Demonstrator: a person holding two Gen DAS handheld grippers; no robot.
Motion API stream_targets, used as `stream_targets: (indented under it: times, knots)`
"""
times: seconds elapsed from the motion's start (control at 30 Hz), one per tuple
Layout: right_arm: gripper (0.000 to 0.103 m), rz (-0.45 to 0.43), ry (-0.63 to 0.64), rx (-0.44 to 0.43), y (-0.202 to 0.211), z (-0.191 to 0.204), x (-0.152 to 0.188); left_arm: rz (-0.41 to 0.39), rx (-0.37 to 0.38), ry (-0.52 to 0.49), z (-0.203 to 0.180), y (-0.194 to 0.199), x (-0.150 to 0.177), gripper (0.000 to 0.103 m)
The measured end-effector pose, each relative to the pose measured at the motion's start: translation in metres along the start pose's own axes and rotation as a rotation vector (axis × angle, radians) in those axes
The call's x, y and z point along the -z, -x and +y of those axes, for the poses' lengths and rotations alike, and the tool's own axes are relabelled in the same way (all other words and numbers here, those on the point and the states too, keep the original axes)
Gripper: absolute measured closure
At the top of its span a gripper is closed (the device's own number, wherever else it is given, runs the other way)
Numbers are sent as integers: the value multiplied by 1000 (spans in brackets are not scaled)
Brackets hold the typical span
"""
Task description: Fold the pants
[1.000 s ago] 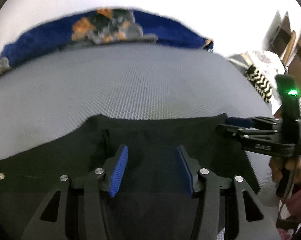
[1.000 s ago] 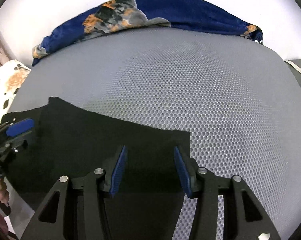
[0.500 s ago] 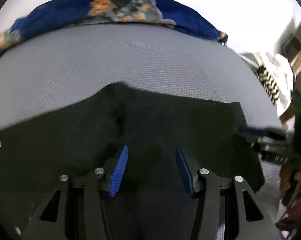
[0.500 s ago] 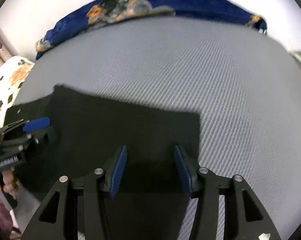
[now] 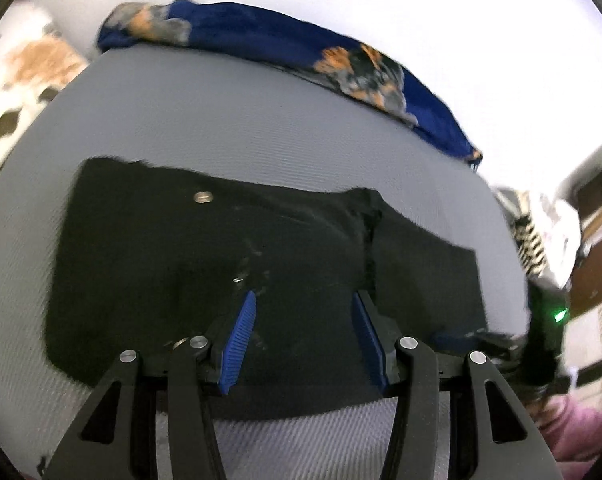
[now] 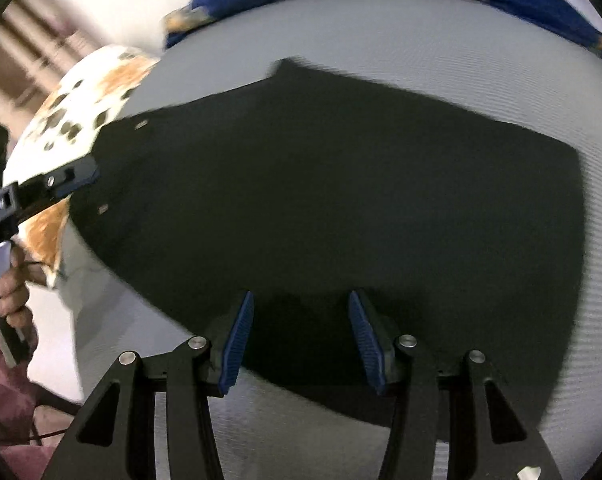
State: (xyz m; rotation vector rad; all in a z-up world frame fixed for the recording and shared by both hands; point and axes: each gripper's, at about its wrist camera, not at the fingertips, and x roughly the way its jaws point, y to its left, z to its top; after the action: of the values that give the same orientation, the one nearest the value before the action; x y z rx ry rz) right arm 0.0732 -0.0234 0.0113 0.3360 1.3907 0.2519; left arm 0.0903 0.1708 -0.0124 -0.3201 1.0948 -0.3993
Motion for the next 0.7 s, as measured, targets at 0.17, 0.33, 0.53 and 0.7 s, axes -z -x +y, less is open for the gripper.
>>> stream_targets:
  times: [0.17,0.33,0.53,0.7]
  knots:
    - [55,40,77,-70,-22,49,-4,-25,20,71,39,36,9,52]
    - [47,52,122,-79,-24,66,-14,-11,73,197,84,54,26,52]
    - [39,8,78,-64,-6,56,-25,42,158,294,127,47,44,52]
    - [38,7,34,-4,0,39,-27,66,230,380,148,28,51,52]
